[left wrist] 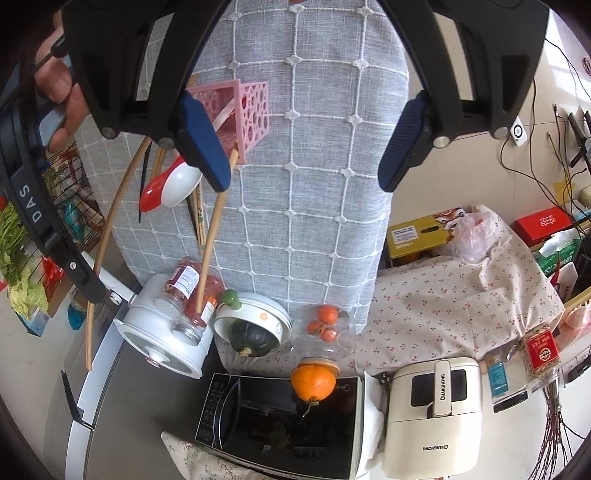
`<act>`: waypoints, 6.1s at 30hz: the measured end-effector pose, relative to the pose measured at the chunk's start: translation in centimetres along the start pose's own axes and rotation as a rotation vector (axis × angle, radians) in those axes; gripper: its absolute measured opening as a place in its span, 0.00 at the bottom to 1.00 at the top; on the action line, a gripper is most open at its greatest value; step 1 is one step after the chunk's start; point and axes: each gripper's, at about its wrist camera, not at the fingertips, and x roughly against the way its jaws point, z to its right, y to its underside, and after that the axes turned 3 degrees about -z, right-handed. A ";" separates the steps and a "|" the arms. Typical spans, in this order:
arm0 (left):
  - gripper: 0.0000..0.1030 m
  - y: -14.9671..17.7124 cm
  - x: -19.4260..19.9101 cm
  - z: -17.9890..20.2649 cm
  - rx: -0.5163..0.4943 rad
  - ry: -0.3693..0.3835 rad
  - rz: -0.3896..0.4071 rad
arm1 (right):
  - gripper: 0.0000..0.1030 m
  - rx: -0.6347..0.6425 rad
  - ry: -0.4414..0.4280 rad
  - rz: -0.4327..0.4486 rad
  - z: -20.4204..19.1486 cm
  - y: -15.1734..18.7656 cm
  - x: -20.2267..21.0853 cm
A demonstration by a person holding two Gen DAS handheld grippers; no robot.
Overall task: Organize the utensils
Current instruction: 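Lower the two wooden chopsticks into the basket with the right tool while the left tool releases its chopstick, then move the right tool from the basket to the black chopstick, then close the right tool on the black chopstick, then lift the black chopstick with the right tool while the left tool grasps a wooden chopstick, then carry the black chopstick to the basket with right tool while left tool releases its chopstick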
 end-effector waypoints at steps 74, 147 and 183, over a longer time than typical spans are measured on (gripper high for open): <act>1.00 1.4 4.2 10.1 -0.253 0.101 0.014 | 0.80 -0.033 0.420 -0.896 22.7 6.4 -13.1; 0.07 2.0 -17.1 28.8 -0.447 0.100 -0.428 | 0.08 -0.258 0.189 -0.790 31.2 2.8 -0.6; 0.07 3.3 2.9 14.6 -0.312 0.414 -0.001 | 0.06 0.018 0.355 -0.769 24.0 3.5 -2.1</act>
